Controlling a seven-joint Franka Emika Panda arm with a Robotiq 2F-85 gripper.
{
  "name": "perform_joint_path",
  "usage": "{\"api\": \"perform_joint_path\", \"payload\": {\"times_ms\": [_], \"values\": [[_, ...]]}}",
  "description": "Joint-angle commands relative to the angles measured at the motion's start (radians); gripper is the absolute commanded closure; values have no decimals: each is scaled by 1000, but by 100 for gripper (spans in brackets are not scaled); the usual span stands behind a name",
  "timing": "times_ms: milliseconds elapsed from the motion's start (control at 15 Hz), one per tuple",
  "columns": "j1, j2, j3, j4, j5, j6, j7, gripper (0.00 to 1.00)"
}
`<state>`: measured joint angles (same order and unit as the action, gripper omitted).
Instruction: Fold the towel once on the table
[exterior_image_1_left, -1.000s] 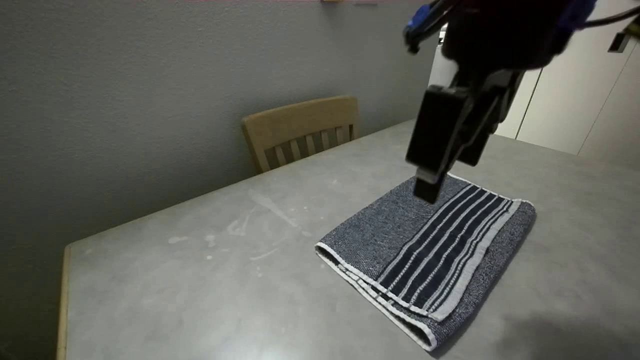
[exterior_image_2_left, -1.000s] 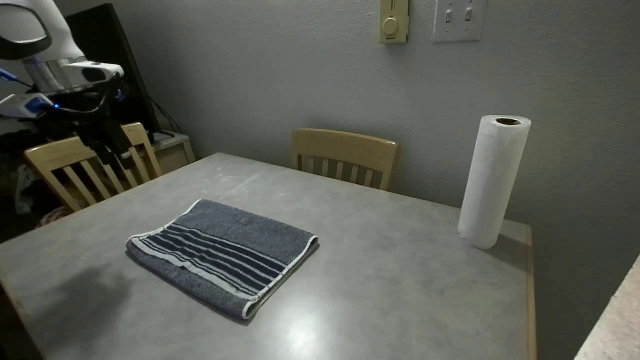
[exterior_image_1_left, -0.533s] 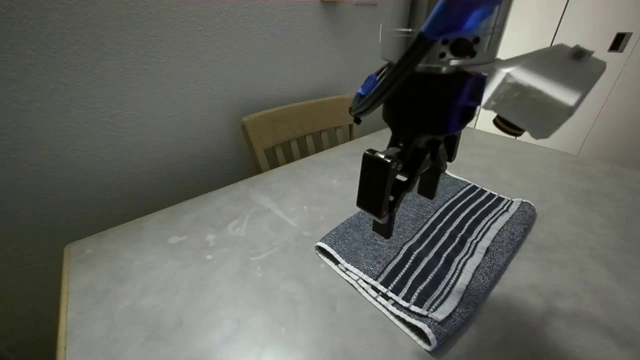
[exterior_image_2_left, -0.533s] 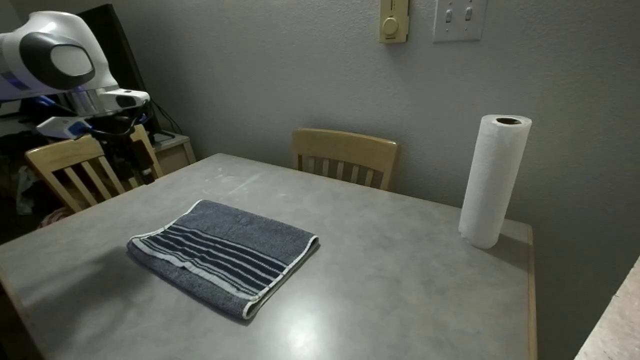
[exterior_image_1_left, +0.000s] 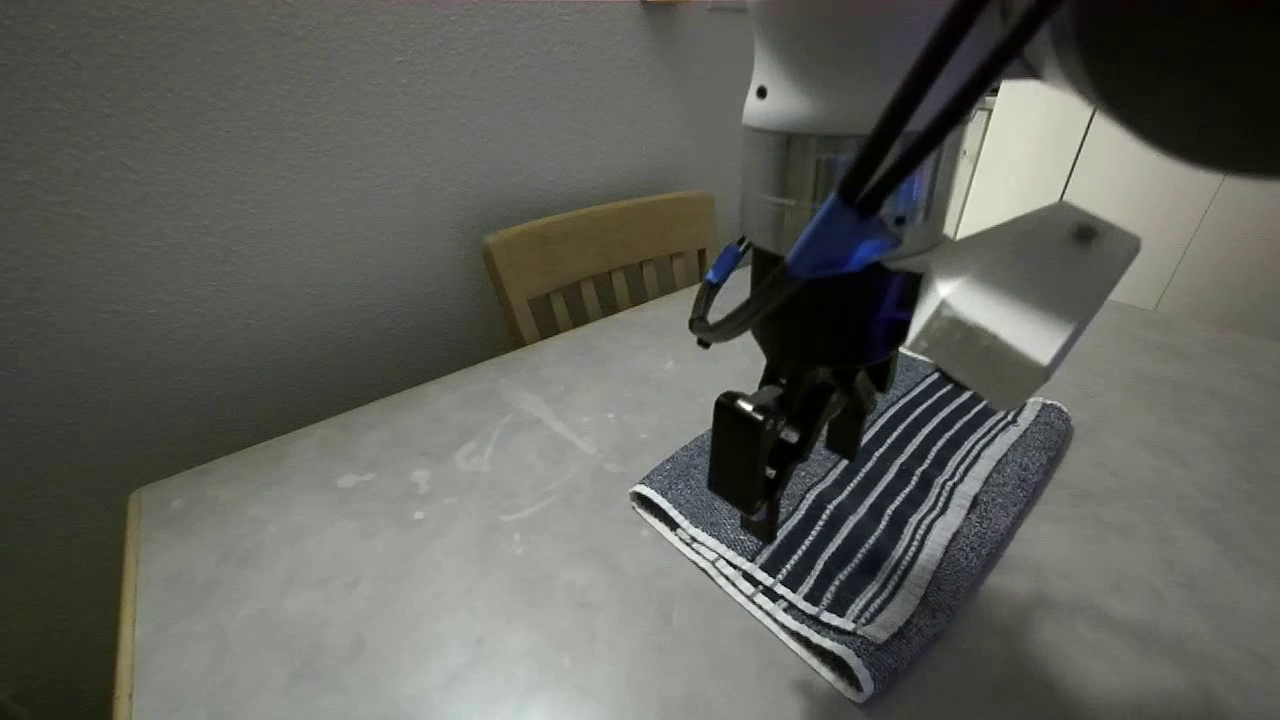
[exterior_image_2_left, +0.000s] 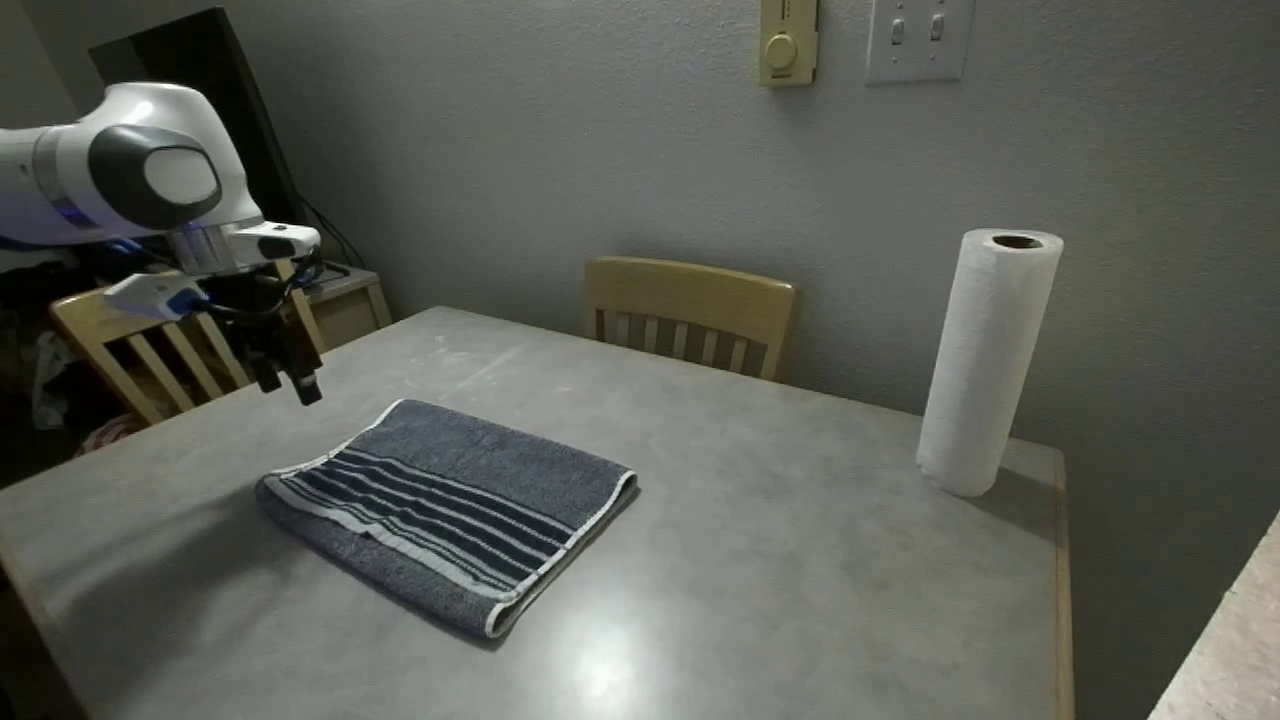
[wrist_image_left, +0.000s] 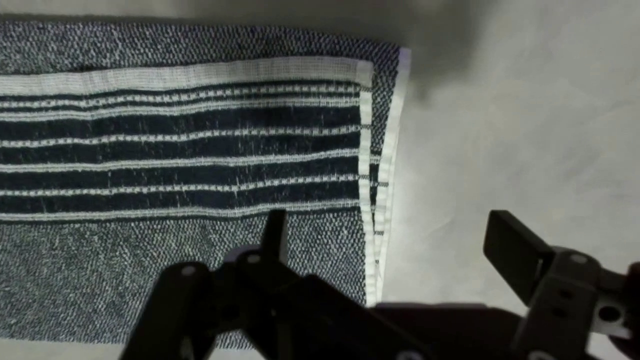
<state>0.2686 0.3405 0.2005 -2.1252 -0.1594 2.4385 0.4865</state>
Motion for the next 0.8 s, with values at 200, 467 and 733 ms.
{"api": "perform_joint_path", "payload": {"times_ms": [200, 467, 733], "values": [[67, 179, -47, 150, 18, -38, -32, 0], [112, 222, -96, 208, -5, -124, -1, 0], [125, 285, -111, 264, -11, -157, -28, 0]]}}
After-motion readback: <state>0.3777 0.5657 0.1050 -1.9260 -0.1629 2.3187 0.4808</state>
